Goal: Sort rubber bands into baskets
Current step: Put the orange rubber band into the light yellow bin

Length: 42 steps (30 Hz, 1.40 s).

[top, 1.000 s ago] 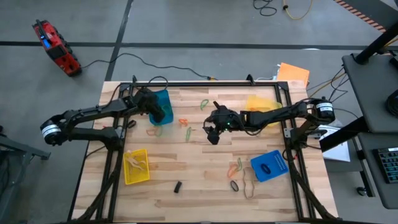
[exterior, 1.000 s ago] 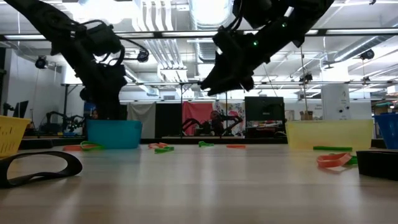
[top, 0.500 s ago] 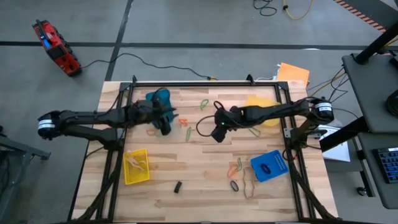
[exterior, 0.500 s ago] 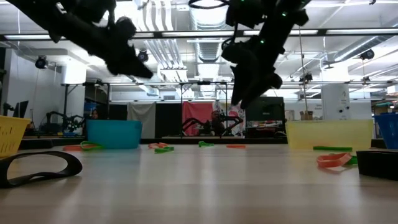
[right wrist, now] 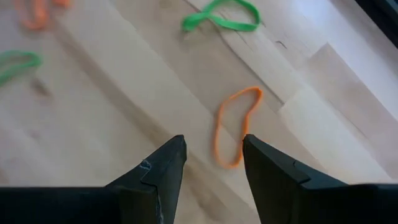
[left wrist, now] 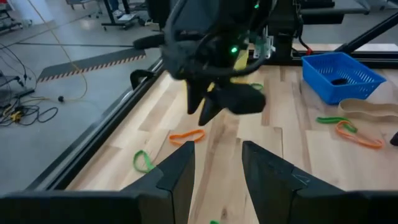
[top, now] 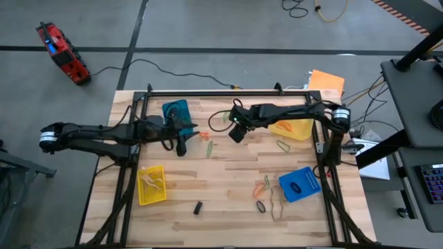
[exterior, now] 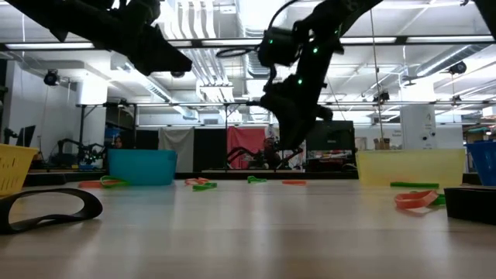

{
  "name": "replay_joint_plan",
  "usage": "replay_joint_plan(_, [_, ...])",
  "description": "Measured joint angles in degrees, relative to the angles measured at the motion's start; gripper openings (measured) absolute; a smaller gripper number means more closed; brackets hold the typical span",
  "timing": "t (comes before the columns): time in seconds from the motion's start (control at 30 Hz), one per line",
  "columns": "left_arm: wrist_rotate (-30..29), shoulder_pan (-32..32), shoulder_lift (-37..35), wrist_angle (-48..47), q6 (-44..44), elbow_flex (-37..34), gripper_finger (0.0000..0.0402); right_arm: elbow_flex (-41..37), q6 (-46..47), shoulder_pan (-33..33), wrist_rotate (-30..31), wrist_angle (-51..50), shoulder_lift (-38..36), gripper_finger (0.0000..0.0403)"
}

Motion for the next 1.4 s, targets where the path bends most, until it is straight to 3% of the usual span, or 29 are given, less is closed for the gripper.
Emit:
replay_joint_plan(0.47, [-0.01, 0.02, 2.94, -0.28, 0.19, 0.00, 0.0119, 4.81, -2.15, -4.25, -2.11, -3.13, 10.59, 0.0155])
replay_joint_plan(0.87, [-0.04, 0.02, 4.99, -0.13, 0.16, 0.00, 0.0119, 6.16, -4.61, -5.07, -4.71, -3.33, 14.23, 0.0153])
replay_joint_plan(1.0, [-0.04, 0.02, 5.43, -0.17, 0.16, 0.00, 0.0119, 6.14, -4.79, -5.10, -5.58, -3.21, 14.25, 0.0117])
replay_joint_plan(1.17, [-0.04, 0.02, 5.68, -0.19, -0.23, 0.00, 0.0119, 6.05, -7.20, -5.18, -5.85, -3.29, 14.25, 0.0024])
replay_joint_plan(1.4, [-0.04, 0.02, 5.68, -0.19, -0.90, 0.00, 0.0119, 5.61, -8.00, -3.55, -6.49, -4.23, 10.00, 0.0009])
